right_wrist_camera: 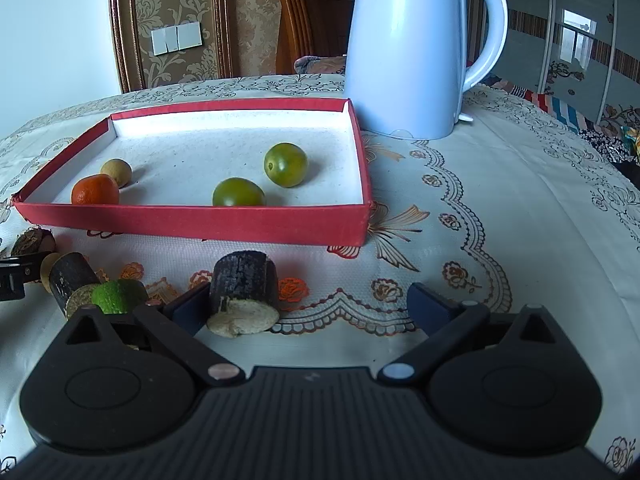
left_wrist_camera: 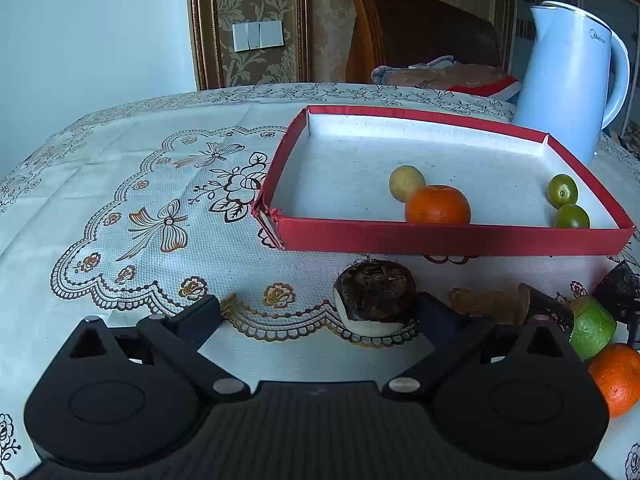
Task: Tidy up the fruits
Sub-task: 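Position the left tool around the dark round fruit while the right tool surrounds a dark cylinder piece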
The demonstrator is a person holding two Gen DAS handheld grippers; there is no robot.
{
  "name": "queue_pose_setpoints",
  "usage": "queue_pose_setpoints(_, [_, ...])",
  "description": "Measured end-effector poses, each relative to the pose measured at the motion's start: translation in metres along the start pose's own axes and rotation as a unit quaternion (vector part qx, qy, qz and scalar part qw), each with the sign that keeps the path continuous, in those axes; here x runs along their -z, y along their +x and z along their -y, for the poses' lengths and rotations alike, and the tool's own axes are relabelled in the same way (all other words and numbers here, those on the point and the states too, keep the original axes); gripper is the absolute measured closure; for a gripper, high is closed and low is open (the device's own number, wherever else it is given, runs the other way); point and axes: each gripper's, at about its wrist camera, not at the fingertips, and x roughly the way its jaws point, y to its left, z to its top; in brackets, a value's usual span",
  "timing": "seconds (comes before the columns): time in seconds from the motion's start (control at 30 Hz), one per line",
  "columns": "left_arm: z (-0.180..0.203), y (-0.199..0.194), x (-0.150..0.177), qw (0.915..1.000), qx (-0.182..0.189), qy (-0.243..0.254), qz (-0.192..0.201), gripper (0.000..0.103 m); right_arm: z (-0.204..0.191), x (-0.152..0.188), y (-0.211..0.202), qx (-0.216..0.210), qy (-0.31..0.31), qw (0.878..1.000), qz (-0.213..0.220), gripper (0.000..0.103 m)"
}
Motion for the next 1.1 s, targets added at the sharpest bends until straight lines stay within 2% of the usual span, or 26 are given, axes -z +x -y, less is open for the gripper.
queue_pose_setpoints(0.3, [-0.0001,-0.0002,-0.0001,1.0000,0.001,-0.001,0.001,0.000,-0.0012,-0.0002,0.0008,0.001,-0.003,1.000,0.000,0.000])
queue_pose_setpoints(0.53, [-0.0002,-0.0019,0.0004,0.9998,0.016,0.008,0.000,0.000,-0.0023,0.0006,-0.0012,-0.006,-0.007,1.000,0.007,0.007])
queue_pose_setpoints(0.83, [-0.0001,-0.0028,0.0011,0.9995,0.029,0.010,0.003,0.002,-0.0022,0.0007,-0.0011,-0.005,-0.007,1.000,0.007,0.007])
queue_pose_setpoints(1.1, [0.0022,-0.0095,0.0031,0.9991,0.034,0.023,0.015,0.025,-0.0024,0.0009,-0.0016,-0.003,-0.005,1.000,0.010,0.011])
